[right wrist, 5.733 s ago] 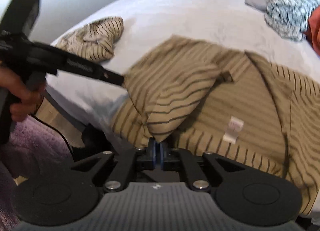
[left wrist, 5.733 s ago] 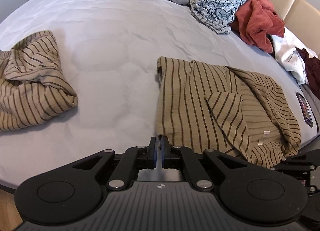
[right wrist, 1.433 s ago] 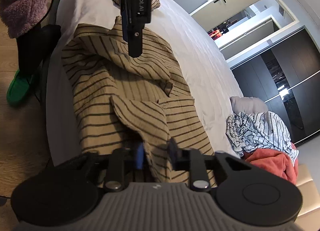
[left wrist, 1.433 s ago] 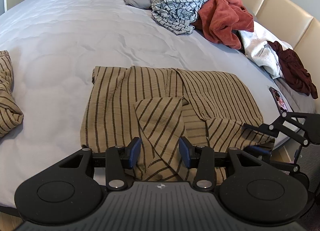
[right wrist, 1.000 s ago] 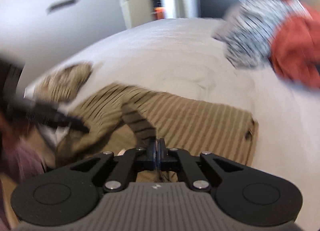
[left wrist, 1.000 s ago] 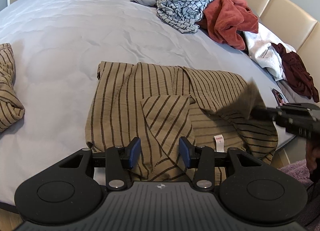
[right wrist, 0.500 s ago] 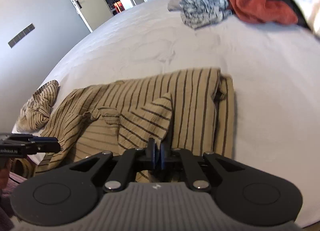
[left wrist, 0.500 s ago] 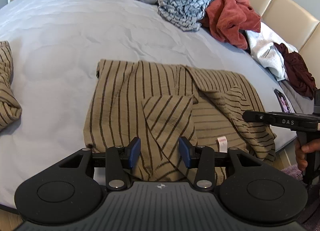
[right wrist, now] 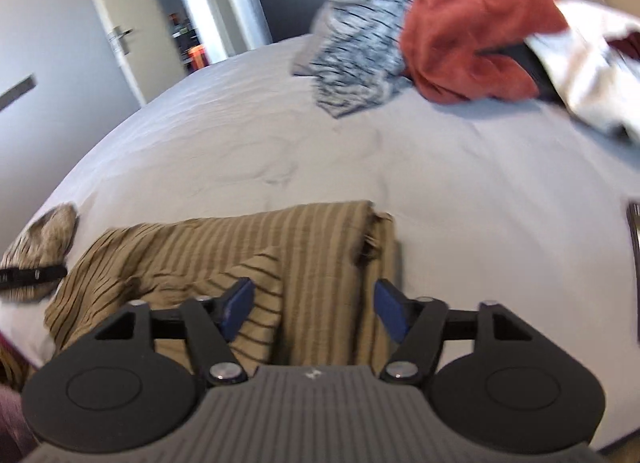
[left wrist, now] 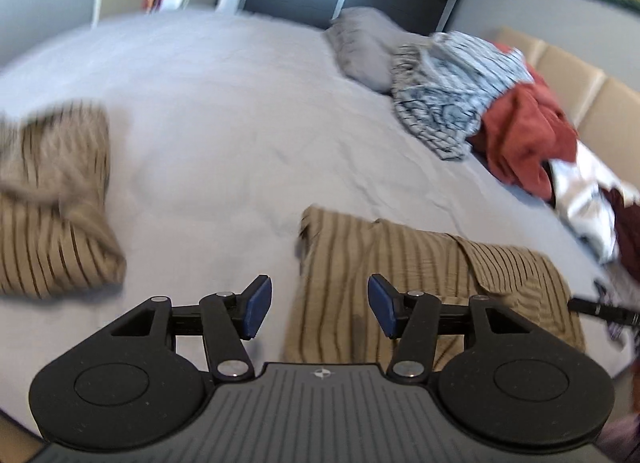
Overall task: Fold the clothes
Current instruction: 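Grasp the folded shirt edge with both tools side by side, then lift the shirt with both tools and roll it over onto itself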
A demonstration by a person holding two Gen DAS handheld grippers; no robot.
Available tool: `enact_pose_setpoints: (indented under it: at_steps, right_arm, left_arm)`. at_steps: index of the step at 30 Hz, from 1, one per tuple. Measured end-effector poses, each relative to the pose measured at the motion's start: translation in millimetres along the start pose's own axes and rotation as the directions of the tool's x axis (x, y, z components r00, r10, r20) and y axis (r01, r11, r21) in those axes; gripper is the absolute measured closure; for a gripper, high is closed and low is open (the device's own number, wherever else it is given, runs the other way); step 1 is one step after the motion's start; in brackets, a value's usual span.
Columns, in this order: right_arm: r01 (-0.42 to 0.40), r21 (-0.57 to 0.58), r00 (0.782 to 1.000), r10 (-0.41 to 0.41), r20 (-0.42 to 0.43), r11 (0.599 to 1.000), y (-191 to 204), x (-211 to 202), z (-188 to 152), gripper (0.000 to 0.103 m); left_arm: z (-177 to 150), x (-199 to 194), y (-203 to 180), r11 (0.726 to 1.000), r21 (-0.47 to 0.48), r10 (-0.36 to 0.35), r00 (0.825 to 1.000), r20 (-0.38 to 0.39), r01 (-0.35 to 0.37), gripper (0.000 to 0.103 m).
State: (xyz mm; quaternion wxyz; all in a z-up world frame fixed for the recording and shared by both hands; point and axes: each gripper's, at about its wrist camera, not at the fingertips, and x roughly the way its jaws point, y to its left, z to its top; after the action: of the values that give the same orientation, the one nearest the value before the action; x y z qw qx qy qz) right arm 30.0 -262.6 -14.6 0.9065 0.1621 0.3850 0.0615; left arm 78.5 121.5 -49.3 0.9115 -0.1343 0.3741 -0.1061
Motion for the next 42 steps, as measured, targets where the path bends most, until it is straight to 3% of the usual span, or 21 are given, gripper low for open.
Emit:
enact_pose_setpoints:
  at_steps: [7, 13, 21, 24, 27, 28, 29, 31, 32, 35, 42]
  right_arm:
    - [0.025, 0.134, 0.998, -0.016, -0.065, 0.991, -25, 22, -6, 0.03]
    - [0.013, 0.147, 0.996, 0.001, -0.094, 0.989, -25, 30, -12, 0.029]
    - [0.007, 0.045, 0.992, -0.001, -0.127, 0.999, 2, 40, -14, 0.035]
    - [0.01, 0.038, 0.992, -0.005, -0.13, 0.999, 8, 40, -15, 0.04]
    - [-0.005, 0.035, 0.991, 0.01, -0.135, 0.999, 13, 41, -14, 0.059]
    - [-0.011, 0.03, 0.99, 0.015, -0.138, 0.999, 16, 42, -14, 0.067]
    - [-0.021, 0.023, 0.99, 0.024, -0.14, 1.0, 18, 42, -14, 0.075]
    - [-0.038, 0.023, 0.989, 0.04, -0.141, 0.999, 21, 42, -13, 0.083]
    - [-0.039, 0.023, 0.989, 0.042, -0.139, 0.999, 21, 41, -12, 0.087]
    - [-0.049, 0.023, 0.991, 0.051, -0.121, 0.999, 23, 36, -10, 0.092]
    - [-0.076, 0.002, 0.995, 0.076, -0.062, 0.997, 37, 15, 4, 0.093]
  left_arm:
    - [-12, 33, 25, 0.986, -0.152, -0.09, 0.991, -0.104, 0.073, 0.052]
    - [-14, 42, 18, 0.984, -0.147, -0.124, 0.982, -0.139, 0.104, 0.052]
    - [-19, 49, -3, 0.993, -0.073, -0.102, 0.98, -0.17, 0.09, 0.052]
    - [-21, 51, -14, 0.995, -0.034, -0.103, 0.977, -0.184, 0.099, 0.052]
    - [-21, 52, -21, 0.994, -0.02, -0.113, 0.974, -0.195, 0.111, 0.055]
    - [-20, 53, -23, 0.994, -0.015, -0.112, 0.974, -0.195, 0.111, 0.064]
    - [-20, 52, -25, 0.994, -0.005, -0.104, 0.976, -0.191, 0.105, 0.081]
    - [-21, 51, -28, 0.993, -0.003, -0.118, 0.975, -0.187, 0.12, 0.093]
    - [-21, 50, -30, 0.993, 0.001, -0.12, 0.976, -0.184, 0.122, 0.094]
    - [-19, 44, -38, 0.993, 0.036, -0.105, 0.98, -0.167, 0.113, 0.097]
    - [-4, 19, -41, 0.989, 0.032, -0.144, 0.986, -0.086, 0.147, 0.097]
